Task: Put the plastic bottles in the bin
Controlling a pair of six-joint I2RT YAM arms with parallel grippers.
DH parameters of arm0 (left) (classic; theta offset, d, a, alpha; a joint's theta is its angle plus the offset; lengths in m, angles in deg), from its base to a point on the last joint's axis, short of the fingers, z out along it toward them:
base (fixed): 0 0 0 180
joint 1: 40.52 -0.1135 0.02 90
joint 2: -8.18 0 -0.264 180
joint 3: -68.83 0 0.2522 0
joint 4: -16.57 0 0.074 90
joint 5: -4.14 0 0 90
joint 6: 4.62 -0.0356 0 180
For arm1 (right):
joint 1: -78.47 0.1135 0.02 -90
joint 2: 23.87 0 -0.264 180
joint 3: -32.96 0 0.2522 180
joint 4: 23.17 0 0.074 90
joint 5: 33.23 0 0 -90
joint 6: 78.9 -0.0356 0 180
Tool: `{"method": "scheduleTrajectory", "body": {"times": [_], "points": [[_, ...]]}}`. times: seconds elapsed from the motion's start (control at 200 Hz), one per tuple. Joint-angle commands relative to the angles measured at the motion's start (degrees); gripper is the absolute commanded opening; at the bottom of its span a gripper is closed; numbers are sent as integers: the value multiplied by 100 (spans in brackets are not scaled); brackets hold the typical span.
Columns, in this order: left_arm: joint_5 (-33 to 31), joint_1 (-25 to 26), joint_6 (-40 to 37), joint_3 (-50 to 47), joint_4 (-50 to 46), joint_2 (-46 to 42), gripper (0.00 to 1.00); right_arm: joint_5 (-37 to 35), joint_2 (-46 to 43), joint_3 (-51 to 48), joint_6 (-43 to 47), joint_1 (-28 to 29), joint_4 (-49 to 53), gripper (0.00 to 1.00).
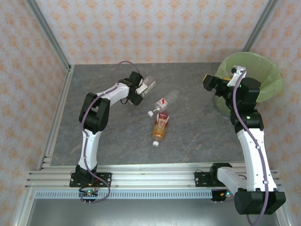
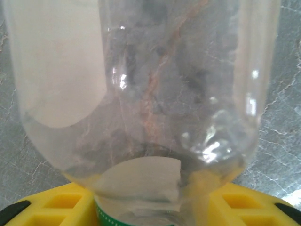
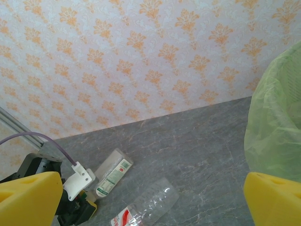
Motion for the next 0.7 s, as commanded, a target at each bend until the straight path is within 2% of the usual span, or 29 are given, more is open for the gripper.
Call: {"method": "scheduleTrajectory", "body": {"times": [0.0,0.165,0.31,0.42,0.49,0.545,0.691], "points": [[-104,-2,22,-31,-209,-150,45,-57,-12,-35,-24,22,-38,99],[-71,9,212,-136,-161,-358,34,-3,-5,-147,-210,22,-130,99],[128,15,592,-263,-122,-629,22,413,32,-332,-650,47,-424,99],[587,42,770,-461,-95,-890,8,368,45,-523,-812,120,-667,99],[686,68,895,-567,-104,-1029,6,358,90,-582,-915,141,-771,99],[609,76,974,-691,-52,-1165,0,366,143,-599,-1000,152,-819,99],[637,77,1163,-1017,134,-1602,0,346,276,-524,-1038,240,-818,99]]}}
